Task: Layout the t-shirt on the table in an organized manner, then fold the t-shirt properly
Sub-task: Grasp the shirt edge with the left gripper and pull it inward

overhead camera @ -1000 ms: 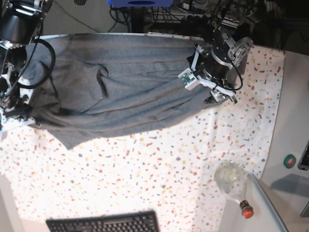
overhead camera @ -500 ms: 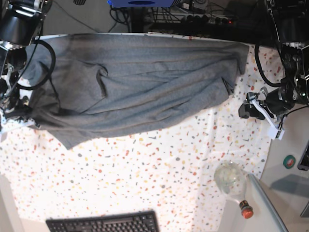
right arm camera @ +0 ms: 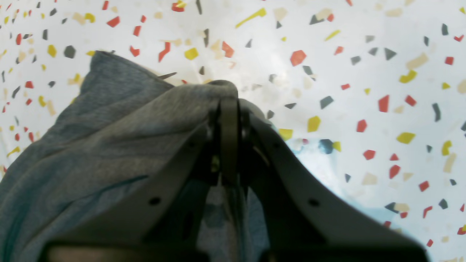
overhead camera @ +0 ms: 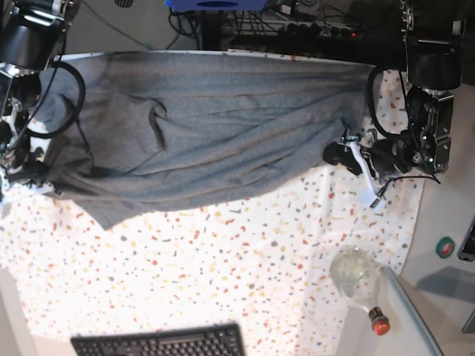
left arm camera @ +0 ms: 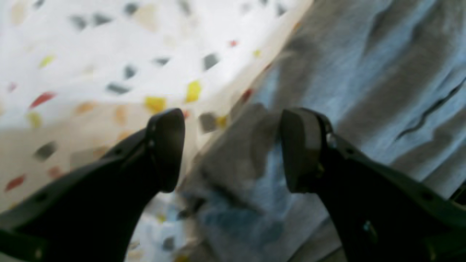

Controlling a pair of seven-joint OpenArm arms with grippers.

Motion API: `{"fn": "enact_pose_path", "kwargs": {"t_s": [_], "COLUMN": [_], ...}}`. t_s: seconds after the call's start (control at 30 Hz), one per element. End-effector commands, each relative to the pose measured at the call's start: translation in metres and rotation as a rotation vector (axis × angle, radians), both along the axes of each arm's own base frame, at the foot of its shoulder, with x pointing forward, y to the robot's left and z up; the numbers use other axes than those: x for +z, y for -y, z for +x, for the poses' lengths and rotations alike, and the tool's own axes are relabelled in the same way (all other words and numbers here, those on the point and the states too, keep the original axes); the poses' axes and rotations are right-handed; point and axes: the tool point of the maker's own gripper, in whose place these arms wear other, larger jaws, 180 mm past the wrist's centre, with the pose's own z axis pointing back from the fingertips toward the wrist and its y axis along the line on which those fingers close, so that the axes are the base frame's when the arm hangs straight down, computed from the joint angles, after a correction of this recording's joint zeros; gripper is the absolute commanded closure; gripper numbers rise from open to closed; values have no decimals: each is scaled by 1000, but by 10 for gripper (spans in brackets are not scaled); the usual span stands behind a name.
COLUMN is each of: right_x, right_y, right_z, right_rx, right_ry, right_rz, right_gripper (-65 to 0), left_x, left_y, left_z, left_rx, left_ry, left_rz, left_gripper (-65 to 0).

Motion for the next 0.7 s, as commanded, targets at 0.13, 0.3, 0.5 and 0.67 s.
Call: {"fn": "enact_pose_path", "kwargs": {"t_s": [0.13, 0.3, 0.5, 0.67], "right_x": [17, 17, 17, 17], "right_y": [7, 7, 7, 7], "right_z": [13, 13, 13, 13], "right_rx": [-3, -3, -3, -3], "right_ry": [57, 57, 57, 57], "right_rz": [-25, -23, -23, -23], "right_gripper": [0, 0, 0, 0], "left_x": [8, 0, -2, -2], "left_y": [5, 21, 26, 26], "left_z": [7, -1, -3, -4], "left_rx": [-23, -79, -91, -91], "left_ry": [8, -22, -28, -31], "left_rz": [-6, -4, -8, -8], "left_gripper": [-395, -393, -184, 0]}}
